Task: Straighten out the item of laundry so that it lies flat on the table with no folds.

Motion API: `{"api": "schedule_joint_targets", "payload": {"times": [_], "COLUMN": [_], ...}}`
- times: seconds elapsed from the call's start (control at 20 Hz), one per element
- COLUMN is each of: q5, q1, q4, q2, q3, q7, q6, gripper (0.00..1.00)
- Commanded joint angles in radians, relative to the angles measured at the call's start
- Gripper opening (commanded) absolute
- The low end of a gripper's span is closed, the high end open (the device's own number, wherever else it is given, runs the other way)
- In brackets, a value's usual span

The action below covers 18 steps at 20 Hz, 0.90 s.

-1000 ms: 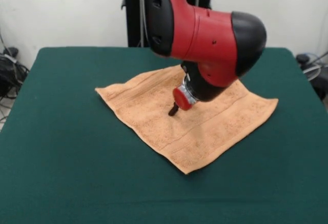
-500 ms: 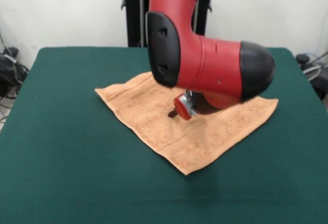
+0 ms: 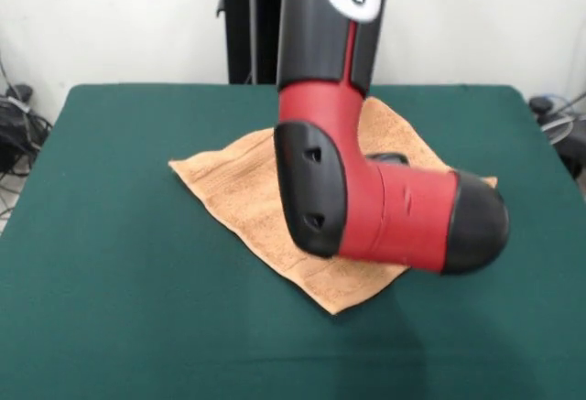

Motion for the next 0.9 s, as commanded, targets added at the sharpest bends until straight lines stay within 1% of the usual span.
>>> {"api": "schedule_joint_targets", "payload": {"times": [0.05,0.25,0.4,0.55,0.7,0.9], "q5": [-0.098,-0.141,-0.150,-0.146,-0.140,-0.141], "q1": [-0.032,-0.031,-0.030,-0.025,-0.025,-0.024], "q4": [-0.443,-0.523,-0.533,-0.539,-0.545,-0.574], "q2": [0.259,0.289,0.280,0.264,0.246,0.249], "q3": [0.108,0.095,0.093,0.071,0.057,0.035], "q7": [0.086,0.049,0.040,0.016,0.012,0.010], "q6": [-0.292,-0.180,-0.158,-0.081,-0.034,0.022], "gripper": [1.00,1.00,1.00,1.00,1.00,1.00]}}
